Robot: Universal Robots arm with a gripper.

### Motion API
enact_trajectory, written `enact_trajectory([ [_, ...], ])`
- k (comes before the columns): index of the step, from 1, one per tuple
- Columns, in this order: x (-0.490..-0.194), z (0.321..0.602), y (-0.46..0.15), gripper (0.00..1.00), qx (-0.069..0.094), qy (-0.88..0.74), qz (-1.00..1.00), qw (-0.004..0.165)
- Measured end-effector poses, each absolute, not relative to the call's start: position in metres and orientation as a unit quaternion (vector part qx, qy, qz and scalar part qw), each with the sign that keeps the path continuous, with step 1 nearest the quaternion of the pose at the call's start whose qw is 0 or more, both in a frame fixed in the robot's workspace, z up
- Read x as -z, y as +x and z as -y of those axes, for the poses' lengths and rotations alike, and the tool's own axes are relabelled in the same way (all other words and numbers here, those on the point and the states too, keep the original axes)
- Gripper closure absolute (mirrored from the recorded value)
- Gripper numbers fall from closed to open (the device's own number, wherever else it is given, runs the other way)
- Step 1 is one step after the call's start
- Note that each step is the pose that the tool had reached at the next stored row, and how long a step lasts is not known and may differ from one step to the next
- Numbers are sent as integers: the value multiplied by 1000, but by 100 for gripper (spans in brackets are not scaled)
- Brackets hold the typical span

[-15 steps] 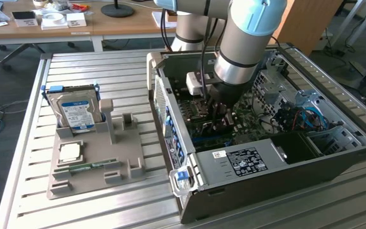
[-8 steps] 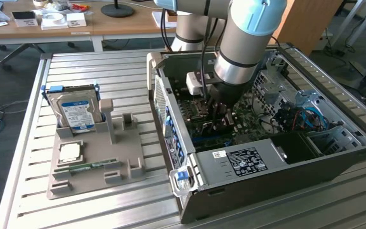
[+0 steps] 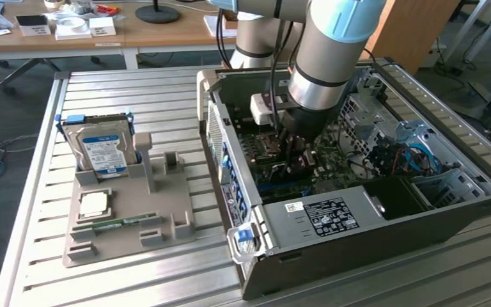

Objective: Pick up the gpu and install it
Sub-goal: 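Insert the gpu into the slot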

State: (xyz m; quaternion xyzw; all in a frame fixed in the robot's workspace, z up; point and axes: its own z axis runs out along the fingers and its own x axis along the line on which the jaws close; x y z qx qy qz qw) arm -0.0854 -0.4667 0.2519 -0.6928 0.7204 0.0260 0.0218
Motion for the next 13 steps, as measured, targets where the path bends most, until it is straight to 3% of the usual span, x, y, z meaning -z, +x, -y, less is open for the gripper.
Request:
enact_trajectory([
  [6,-252,467,-85,58,-26,-693,-720,22],
  [10,-252,467,-85,72,-26,-693,-720,22],
  [13,-252,467,-85,73,-26,-693,-720,22],
])
